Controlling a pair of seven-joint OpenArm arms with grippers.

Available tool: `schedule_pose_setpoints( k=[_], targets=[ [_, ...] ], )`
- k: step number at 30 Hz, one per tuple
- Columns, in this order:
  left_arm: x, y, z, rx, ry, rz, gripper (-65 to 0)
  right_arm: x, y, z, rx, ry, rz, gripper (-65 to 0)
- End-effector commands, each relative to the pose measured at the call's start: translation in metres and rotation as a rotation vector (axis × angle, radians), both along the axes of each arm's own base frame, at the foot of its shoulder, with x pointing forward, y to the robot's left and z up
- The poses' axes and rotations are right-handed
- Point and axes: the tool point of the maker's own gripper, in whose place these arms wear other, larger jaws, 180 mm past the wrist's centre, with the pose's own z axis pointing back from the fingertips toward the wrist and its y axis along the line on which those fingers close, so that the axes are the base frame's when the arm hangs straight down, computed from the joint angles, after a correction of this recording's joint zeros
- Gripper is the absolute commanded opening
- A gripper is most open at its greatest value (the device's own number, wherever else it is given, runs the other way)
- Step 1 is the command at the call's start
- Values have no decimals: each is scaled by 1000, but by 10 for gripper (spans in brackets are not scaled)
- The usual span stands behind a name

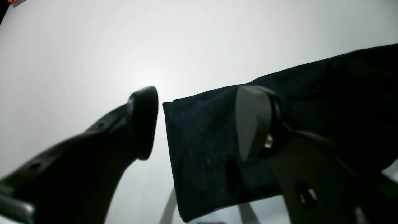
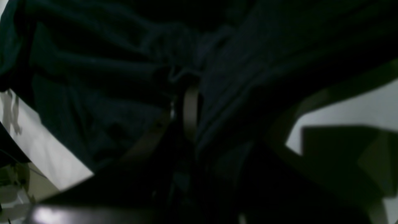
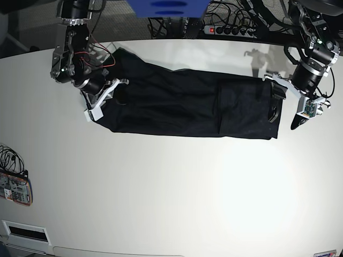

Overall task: Fold the T-shirt properly
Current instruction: 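Lift the strip end with the right gripper and fold it over the bundle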

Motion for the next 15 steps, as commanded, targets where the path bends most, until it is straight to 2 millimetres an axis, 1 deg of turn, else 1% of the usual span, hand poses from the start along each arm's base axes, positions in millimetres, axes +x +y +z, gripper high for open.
schedule_pose_setpoints(
  k=[1,2,3,4,6,8,11,14,15],
  targets=[
    [3,0,13,-2,-49,-7,-271,4,-3,7,-21,-16,21,-650],
    [3,0,13,-2,-49,-7,-271,4,-4,9,-28,-16,25,-650],
    [3,0,13,-2,-49,-7,-272,4,-11,10,-42,-14,15,-650],
    [3,0,13,-1,-50,-6,-272,11,-21,15,-57,-30,-9,-650],
    [3,0,13,-1,-50,-6,-272,32,-34,29,-82,-77,-32,-650],
    [3,0,13,-1,-50,-6,-272,55,-57,40,-178,-104,-28,-650],
    [3,-1,13,-2,-48,-9,-272,79,-85,54,-315,-131,-24,-650],
    [3,-2,12,-4,-47,-11,-272,85,-106,56,-430,-113,-23,-650],
    [3,-2,12,-4,-47,-11,-272,86,-110,57,-456,-112,-23,-650]
  ],
)
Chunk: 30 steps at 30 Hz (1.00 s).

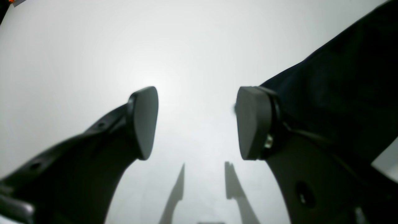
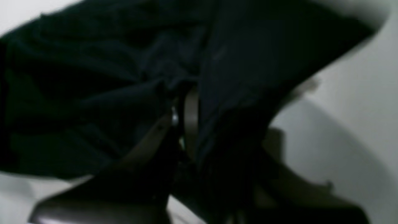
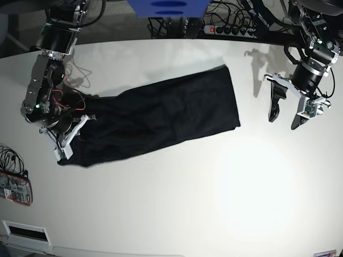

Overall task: Fold the T-shirt properly
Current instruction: 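Lift the strip end with the right gripper and fold it over the bundle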

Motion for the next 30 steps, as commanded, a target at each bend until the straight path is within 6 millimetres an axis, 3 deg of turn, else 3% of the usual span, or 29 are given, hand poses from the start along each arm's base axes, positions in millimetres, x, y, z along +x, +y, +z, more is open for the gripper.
schedule_pose_setpoints(
  k=[1,4,10,20,24,30],
  targets=[
    [3,-3,12,-6,-47,-14,-272,9,-8,13,-37,-39,3,-650],
    [3,-3,12,-6,-47,-14,-272,6,-22,14,-143,-15,-3,-650],
    [3,-3,12,-7,-47,-13,-272,10,-2,36,-368,-41,121,-650],
    [3,-4,12,-8,-47,-14,-272,5,85,33,-619,-30,313,-650],
    [3,-4,12,-10,-48,-15,-272,6,126,43,-768,-77,402,-650],
    [4,-3,13,-8,-49,-13,-272,7,165,64,-891,-157,450,-650]
  ],
)
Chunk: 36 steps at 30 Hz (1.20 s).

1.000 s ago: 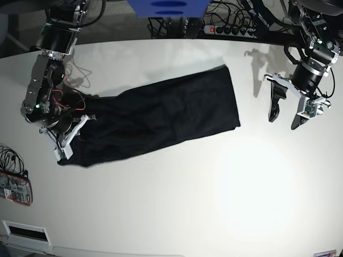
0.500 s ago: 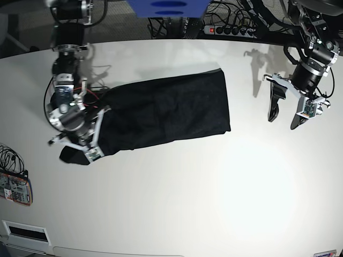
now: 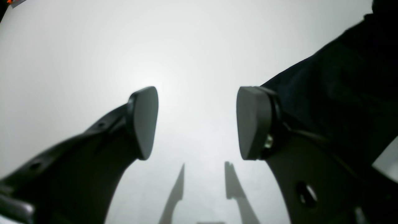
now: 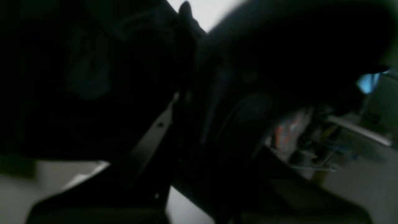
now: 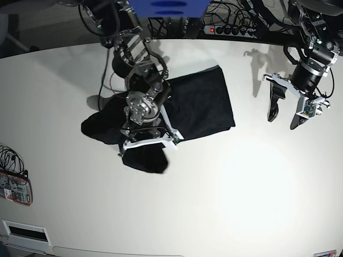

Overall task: Fold the T-shirt properly
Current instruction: 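Lift the strip end with the right gripper and fold it over the bundle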

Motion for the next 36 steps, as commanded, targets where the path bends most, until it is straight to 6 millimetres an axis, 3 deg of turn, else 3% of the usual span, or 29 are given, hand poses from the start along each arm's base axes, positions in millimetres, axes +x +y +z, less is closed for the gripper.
schedule_pose_setpoints(
  k=[1,7,14,18,24,30,36],
  targets=[
    [4,-1,13,-6,-51,-7,-272,8,4,17,-3,-55,-4,-650],
    [4,-1,13,-8,-52,-7,-272,4,31,27,-30,-93,64,-650],
    [5,-1,15,-6,-55,-9,-272,-21,65,23,-15,-127,121,-650],
    [5,-1,23,10,-74,-12,-272,-32,86,22,71,-151,125,-650],
    [6,12,33,52,-96,0,-272,-34,98,20,146,-140,144,-650],
    [10,19,41,104,-106,-23,-272,-33,137,28,312,-180,286,-650],
    [11,21,64,86,-228,-27,-272,-40,153,26,411,-144,326,-650]
  ],
)
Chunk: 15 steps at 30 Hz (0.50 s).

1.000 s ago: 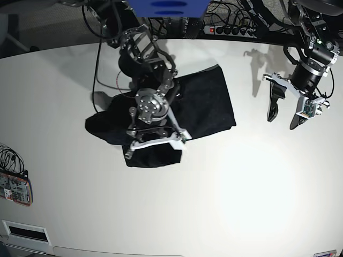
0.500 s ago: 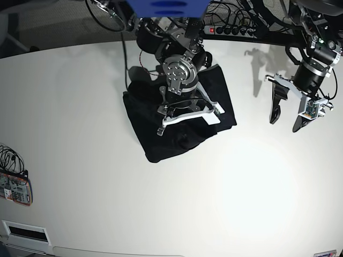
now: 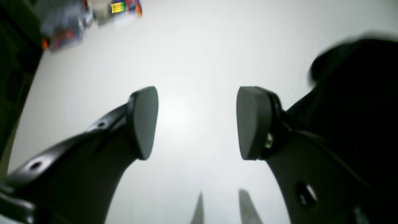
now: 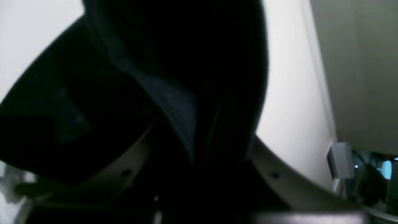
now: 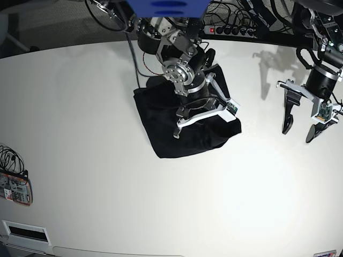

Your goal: Fold the T-shirt properly

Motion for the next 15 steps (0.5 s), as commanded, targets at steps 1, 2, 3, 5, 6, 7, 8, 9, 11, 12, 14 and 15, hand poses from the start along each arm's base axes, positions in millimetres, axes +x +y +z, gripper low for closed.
schedule_pose_setpoints(
  k=[1,2,3,5,6,7,8,9,11,12,14,15],
  targets=[
    [1,3,14,9,-47,2,-272,5,8,14,47,-33,8,-650],
    [1,7,16,14,-53,11,-272,4,8,13,51,-27,8,-650],
    [1,9,18,17,-57,18,-272,4,8,13,52,-25,8,-650],
    [0,11,18,20,-56,24,-272,3,9,12,57,-19,10,-650],
    [0,13,18,22,-57,28,-272,2,10,12,63,-14,13,-650],
    [0,13,19,23,-57,30,-272,1,13,12,78,-7,21,-650],
    [0,13,18,22,-57,28,-272,-1,16,11,94,5,28,-650],
    [-1,12,18,22,-55,27,-272,-3,19,10,111,21,35,-650],
    [0,12,18,21,-55,26,-272,-9,26,8,155,63,53,-650],
    [0,11,17,20,-54,24,-272,-12,29,7,173,83,60,-650],
    [0,11,17,20,-53,25,-272,-19,37,7,222,127,81,-633],
    [0,11,17,20,-53,25,-272,-21,39,7,236,139,87,-581]
  ],
)
